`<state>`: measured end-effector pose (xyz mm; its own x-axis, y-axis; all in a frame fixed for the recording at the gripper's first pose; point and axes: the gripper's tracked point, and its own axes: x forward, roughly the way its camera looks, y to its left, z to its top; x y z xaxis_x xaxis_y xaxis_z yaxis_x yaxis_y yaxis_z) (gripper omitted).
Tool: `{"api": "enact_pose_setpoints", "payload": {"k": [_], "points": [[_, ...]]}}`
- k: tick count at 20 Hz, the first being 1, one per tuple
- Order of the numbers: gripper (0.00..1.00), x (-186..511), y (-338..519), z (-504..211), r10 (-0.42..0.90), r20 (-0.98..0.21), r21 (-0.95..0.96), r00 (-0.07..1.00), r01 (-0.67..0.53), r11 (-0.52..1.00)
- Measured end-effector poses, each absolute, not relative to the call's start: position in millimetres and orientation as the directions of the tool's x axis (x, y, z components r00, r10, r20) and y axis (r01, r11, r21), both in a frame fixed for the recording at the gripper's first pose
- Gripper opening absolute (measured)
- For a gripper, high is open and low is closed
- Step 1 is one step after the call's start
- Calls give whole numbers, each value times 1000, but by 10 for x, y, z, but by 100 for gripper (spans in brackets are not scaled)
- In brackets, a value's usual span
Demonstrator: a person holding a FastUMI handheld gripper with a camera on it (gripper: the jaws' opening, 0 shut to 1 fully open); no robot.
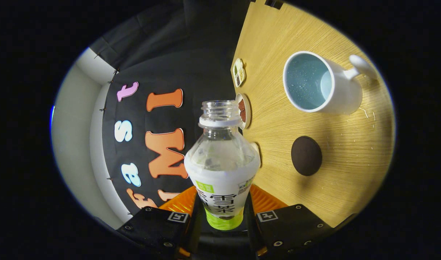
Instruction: Take the bottle from table, then pour the juice into the cup, finally place the bottle on the coaster
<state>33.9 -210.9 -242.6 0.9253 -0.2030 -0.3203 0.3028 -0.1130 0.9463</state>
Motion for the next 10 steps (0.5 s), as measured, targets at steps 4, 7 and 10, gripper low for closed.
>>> {"api": "enact_pose_setpoints", "payload": {"k": [4,7,10], "points": [[54,350,-2130,-2445,-206,-324,943,923,299,-146],[54,339,-2166,-2434,-206,-323,942,924,293,-163],[54,337,-2170,-2455,-202,-329,939,923,297,-171]]}}
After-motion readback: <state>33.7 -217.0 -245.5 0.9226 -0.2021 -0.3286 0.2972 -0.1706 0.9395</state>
